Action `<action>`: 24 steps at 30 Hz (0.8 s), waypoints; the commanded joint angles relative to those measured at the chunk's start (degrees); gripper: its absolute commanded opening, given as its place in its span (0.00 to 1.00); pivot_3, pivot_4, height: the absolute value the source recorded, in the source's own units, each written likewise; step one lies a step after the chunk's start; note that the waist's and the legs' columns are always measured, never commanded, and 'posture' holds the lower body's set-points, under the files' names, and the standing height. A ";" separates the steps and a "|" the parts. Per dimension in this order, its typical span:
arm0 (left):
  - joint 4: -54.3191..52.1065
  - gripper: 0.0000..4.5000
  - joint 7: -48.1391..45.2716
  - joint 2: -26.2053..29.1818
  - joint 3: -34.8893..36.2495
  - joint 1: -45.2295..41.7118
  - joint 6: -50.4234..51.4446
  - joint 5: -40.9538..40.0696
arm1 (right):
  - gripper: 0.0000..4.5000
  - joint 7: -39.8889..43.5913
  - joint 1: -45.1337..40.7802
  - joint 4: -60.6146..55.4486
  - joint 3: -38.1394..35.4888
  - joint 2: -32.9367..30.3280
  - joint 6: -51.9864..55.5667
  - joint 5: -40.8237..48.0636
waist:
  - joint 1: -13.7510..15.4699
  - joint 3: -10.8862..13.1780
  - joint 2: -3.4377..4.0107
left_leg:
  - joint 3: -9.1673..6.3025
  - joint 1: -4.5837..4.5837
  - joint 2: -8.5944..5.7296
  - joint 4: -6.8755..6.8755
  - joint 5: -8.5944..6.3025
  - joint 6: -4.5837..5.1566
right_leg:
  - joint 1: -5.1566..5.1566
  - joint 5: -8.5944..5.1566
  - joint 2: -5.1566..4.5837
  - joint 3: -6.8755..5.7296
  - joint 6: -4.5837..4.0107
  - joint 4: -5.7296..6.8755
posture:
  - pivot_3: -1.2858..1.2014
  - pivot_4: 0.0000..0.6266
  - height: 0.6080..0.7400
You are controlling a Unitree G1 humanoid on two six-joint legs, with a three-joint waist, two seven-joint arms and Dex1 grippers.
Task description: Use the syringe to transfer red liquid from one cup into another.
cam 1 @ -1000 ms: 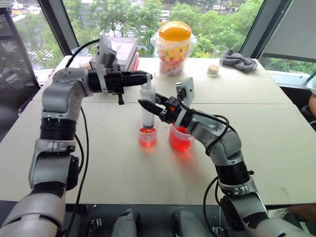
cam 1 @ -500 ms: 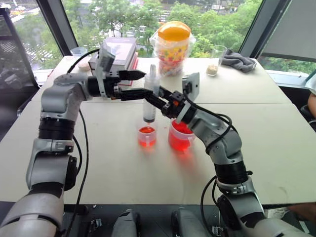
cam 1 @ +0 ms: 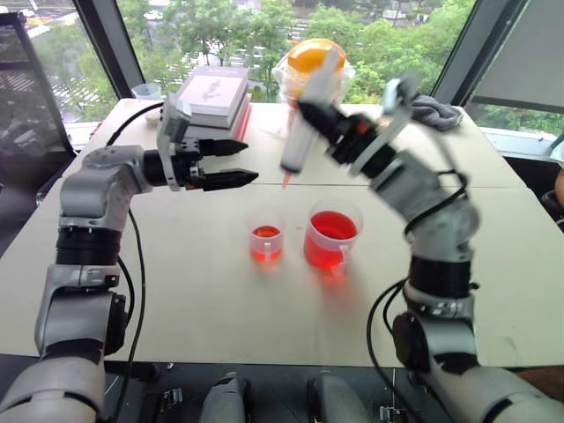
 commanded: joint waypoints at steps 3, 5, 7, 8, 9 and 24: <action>-3.64 0.99 0.19 -1.42 -0.26 1.34 -0.91 -0.95 | 0.35 -12.62 -8.48 7.17 -8.40 -17.01 24.43 6.89 | 0.09 0.01 0.01 | 0.00 0.00 0.01 -0.07 0.00 0.00 | -0.02 -0.01 -0.01 -0.01 -0.02 -0.03 | 0.52 0.24 1.00; -3.90 0.99 0.25 -2.13 -0.69 1.75 -1.21 -0.82 | 0.35 -9.58 -8.25 8.71 -5.31 -25.66 32.79 5.90 | -0.01 0.01 0.01 | 0.01 -0.02 -0.01 -0.14 -0.01 0.02 | -0.03 -0.02 -0.04 -0.01 -0.03 -0.12 | 0.52 0.24 1.00; -4.30 0.99 0.02 -2.76 -1.10 2.07 -0.79 -1.10 | 0.35 -6.04 -7.87 11.12 -1.24 -33.12 39.75 4.87 | -0.07 0.01 0.03 | 0.07 -0.06 -0.03 -0.16 -0.04 0.07 | -0.08 -0.02 -0.06 0.06 -0.03 -0.20 | 0.52 0.24 1.00; -4.53 0.99 -0.21 -2.93 -1.31 2.28 -0.85 -1.09 | 0.35 -4.51 -7.59 11.96 0.59 -35.57 41.16 4.15 | -0.10 0.01 0.03 | 0.06 -0.08 -0.04 -0.16 -0.06 0.10 | -0.08 -0.02 -0.06 0.06 -0.03 -0.23 | 0.52 0.24 1.00; -4.74 0.99 -0.35 -3.21 -1.39 2.46 -0.84 -1.30 | 0.35 -2.59 -7.10 13.13 3.10 -38.09 42.38 4.02 | -0.34 0.01 0.03 | 0.06 -0.08 -0.04 -0.16 -0.06 0.11 | -0.08 -0.05 -0.06 0.06 -0.09 -0.25 | 0.52 0.24 1.00; -9.90 0.99 2.13 -4.53 -1.24 5.65 -0.12 -2.51 | 0.35 8.52 3.71 26.94 19.73 -40.26 37.08 -9.90 | -0.18 0.01 0.04 | 0.05 -0.12 -0.03 -0.03 -0.07 0.13 | -0.11 0.00 0.01 0.14 0.00 -0.21 | 0.52 0.24 1.00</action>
